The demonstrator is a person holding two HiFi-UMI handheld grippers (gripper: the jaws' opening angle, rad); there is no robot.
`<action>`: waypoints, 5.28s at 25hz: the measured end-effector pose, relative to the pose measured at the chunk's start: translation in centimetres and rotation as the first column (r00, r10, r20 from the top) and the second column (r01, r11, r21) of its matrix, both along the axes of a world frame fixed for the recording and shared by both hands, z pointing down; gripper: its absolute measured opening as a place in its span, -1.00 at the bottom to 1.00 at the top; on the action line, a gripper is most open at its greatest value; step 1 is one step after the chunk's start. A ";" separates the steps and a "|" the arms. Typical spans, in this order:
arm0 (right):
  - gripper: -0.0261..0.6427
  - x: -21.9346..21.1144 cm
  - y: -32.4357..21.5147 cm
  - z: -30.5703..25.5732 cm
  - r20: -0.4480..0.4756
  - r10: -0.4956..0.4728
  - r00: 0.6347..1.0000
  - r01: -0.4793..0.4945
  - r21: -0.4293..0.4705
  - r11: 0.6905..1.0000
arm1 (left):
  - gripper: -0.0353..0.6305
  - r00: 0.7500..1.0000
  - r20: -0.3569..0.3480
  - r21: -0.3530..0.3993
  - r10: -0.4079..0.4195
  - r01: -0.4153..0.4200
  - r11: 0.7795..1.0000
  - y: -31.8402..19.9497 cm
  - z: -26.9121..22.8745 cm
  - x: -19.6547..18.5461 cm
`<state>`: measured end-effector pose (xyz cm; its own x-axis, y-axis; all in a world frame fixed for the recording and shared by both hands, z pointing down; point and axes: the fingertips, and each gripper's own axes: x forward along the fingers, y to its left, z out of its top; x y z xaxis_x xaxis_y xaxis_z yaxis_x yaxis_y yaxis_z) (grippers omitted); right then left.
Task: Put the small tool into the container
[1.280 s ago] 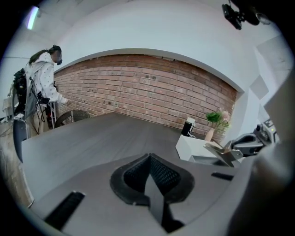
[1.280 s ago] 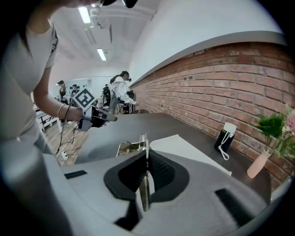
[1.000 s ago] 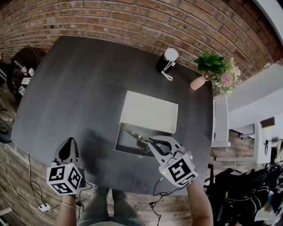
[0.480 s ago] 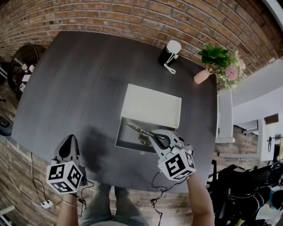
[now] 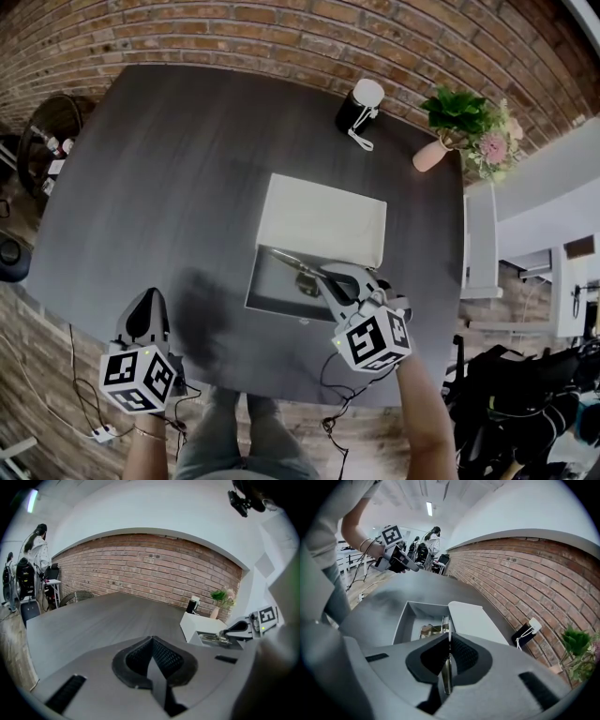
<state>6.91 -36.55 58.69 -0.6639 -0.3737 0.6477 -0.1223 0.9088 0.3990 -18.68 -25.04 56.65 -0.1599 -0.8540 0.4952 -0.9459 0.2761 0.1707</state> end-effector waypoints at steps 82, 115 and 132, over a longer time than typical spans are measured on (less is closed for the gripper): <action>-0.89 3.2 4.8 -10.9 0.170 0.444 0.880 -0.403 -0.229 0.886 | -0.89 0.990 -0.029 0.212 0.140 -0.130 0.969 -2.8 -11.4 1.5; -0.92 15.1 5.8 -22.6 0.636 0.722 0.271 -0.849 -0.196 0.491 | -0.89 0.937 0.070 0.358 0.344 -0.345 0.868 -7.5 -19.7 11.2; -0.92 15.1 5.1 -22.0 0.621 0.732 0.282 -0.843 -0.203 0.498 | -0.89 0.939 0.070 0.349 0.337 -0.340 0.874 -8.1 -19.5 11.2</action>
